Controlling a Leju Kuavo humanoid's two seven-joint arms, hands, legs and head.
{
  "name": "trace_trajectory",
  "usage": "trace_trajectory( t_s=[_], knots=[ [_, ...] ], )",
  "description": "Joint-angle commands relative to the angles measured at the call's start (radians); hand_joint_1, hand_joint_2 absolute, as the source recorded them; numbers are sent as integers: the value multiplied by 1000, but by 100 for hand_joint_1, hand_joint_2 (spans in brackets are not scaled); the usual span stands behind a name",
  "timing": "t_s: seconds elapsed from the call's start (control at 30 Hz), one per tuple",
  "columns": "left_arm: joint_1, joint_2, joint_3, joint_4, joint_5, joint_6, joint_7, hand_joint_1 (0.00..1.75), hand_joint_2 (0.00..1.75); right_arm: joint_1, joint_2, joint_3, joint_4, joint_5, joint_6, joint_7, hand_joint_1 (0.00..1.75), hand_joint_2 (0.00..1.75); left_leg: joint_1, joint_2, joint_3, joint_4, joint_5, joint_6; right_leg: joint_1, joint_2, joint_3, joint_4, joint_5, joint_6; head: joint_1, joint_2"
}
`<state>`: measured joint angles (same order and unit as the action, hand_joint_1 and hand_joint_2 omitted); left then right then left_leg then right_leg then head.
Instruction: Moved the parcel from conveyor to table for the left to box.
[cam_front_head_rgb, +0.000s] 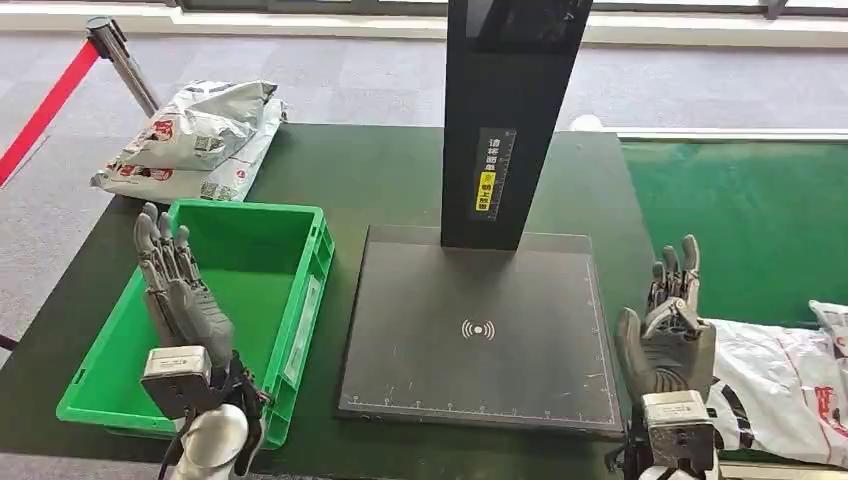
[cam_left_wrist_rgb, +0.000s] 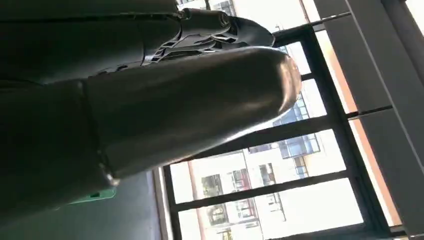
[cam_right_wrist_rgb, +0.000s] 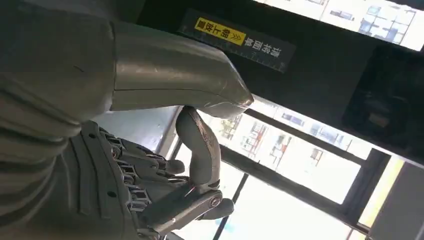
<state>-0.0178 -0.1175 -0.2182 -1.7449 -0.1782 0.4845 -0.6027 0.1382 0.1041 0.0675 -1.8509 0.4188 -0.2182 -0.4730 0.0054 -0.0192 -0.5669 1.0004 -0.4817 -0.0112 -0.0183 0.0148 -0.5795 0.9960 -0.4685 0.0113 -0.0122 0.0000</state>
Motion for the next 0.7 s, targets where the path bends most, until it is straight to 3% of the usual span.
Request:
trace_trajectory(
  t_s=[0.03, 0.5, 0.53, 0.7],
  knots=[
    [-5, 30, 10, 47, -21, -30, -22, 0, 0, -9, 1, -58, 27, -3, 4, 0, 0, 175, 1, 2, 3, -2, 0, 0, 2, -1, 4, -3, 1, -1, 0, 0],
    [2, 27, -9, 32, -107, -38, -34, 0, 0, -22, 9, -82, 23, -18, 33, -4, 0, 175, 0, 1, 2, -1, 0, 0, 1, -1, 2, -2, 0, -1, 0, 0],
    [5, 26, -8, 30, -109, -38, -34, 0, 175, -22, 9, -82, 22, -18, 35, -4, 0, 175, 1, 1, 2, -1, 0, 1, 2, -1, 3, -2, 0, -1, 0, 0],
    [36, 26, -6, 13, -116, -37, -36, 0, 175, -4, 10, -82, 18, -20, 41, -11, 0, 175, 1, 2, 4, -2, 0, 1, 2, -1, 4, -3, 0, -1, 0, 0]
  ],
)
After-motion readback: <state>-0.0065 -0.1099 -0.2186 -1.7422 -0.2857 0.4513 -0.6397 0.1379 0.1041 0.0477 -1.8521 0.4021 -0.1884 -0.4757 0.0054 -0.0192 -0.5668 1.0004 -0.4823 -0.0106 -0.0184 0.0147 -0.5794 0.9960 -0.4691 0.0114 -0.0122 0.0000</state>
